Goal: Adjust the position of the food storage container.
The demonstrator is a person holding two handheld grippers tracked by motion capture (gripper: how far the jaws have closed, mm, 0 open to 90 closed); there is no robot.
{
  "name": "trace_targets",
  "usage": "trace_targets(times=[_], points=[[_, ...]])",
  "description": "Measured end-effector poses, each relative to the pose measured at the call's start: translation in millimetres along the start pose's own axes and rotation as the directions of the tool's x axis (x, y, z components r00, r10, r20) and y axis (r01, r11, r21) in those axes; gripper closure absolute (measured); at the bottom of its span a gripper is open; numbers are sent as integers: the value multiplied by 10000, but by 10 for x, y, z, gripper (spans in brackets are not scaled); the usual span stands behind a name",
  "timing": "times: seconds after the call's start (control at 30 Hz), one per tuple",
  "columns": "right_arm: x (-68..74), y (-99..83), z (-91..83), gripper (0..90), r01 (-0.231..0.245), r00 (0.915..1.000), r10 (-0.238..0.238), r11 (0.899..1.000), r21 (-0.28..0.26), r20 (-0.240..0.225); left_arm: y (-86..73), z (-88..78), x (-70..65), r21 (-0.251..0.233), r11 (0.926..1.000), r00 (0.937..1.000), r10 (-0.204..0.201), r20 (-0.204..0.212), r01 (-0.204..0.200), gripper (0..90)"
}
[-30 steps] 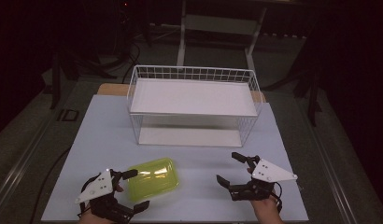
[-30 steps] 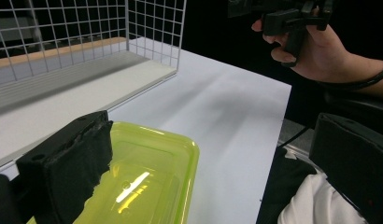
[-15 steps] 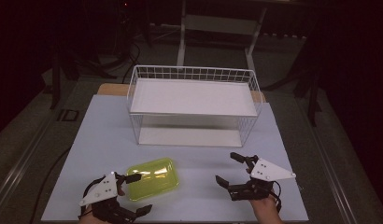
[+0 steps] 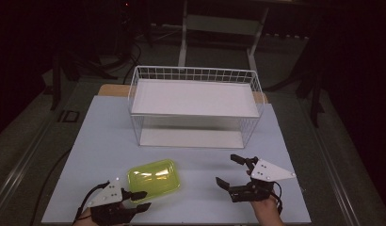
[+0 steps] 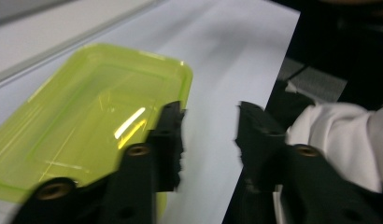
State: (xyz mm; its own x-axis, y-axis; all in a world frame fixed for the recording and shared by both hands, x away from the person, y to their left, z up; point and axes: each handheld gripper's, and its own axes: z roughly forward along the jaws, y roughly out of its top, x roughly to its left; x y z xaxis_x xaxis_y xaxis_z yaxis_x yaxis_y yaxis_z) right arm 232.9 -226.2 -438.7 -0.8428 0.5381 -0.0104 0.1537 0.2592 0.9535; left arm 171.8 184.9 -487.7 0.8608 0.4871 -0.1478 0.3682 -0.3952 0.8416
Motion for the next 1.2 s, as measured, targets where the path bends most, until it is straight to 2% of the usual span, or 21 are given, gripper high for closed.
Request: trace_targets(times=[0.07, 0.1, 0.2, 0.27, 0.4, 0.47, 0.53, 0.6, 0.73, 1.2], points=[[5, 1, 0, 127, 8, 10000, -8, 10000, -32, -24, -14, 35, -9, 419, 9989, 9997, 215, -144, -208, 763], [7, 2, 0, 127, 35, 10000, -35, 10000, -27, -11, -20, 49, -14, 581, 9978, 9995, 321, -68, -317, 812], [7, -2, 1, 131, 24, 10000, -24, 10000, 16, -16, -25, 84, -34, 1123, 9927, 9989, 465, -112, -449, 898], [6, -5, 3, 133, 24, 10000, -24, 10000, 46, -5, -33, 107, -35, 1395, 9896, 9989, 395, -249, -356, 898], [7, -7, 6, 134, 0, 10000, 0, 10000, 70, 2, -77, 144, -7, 1937, 9794, 9954, 715, -643, -578, 900], [6, -7, 5, 134, -1, 10000, 1, 10000, 68, 11, -98, 158, 25, 2114, 9762, 9945, 672, -802, -489, 900], [3, -7, 5, 134, 5, 10000, -6, 10000, 68, 18, -107, 156, 36, 2015, 9785, 9950, 616, -791, -446, 900], [-1, -10, 9, 134, -14, 10000, 14, 10000, 94, 7, -107, 150, 52, 1981, 9795, 9932, 585, -1008, -376, 900], [1, -12, 15, 134, -6, 10000, 6, 9999, 121, -2, -117, 138, 94, 1872, 9820, 9923, 468, -1149, -246, 900], [-1, -13, 13, 134, -28, 10000, 29, 9999, 113, -41, -132, 145, 223, 1734, 9848, 9874, 233, -1562, 42, 900]])
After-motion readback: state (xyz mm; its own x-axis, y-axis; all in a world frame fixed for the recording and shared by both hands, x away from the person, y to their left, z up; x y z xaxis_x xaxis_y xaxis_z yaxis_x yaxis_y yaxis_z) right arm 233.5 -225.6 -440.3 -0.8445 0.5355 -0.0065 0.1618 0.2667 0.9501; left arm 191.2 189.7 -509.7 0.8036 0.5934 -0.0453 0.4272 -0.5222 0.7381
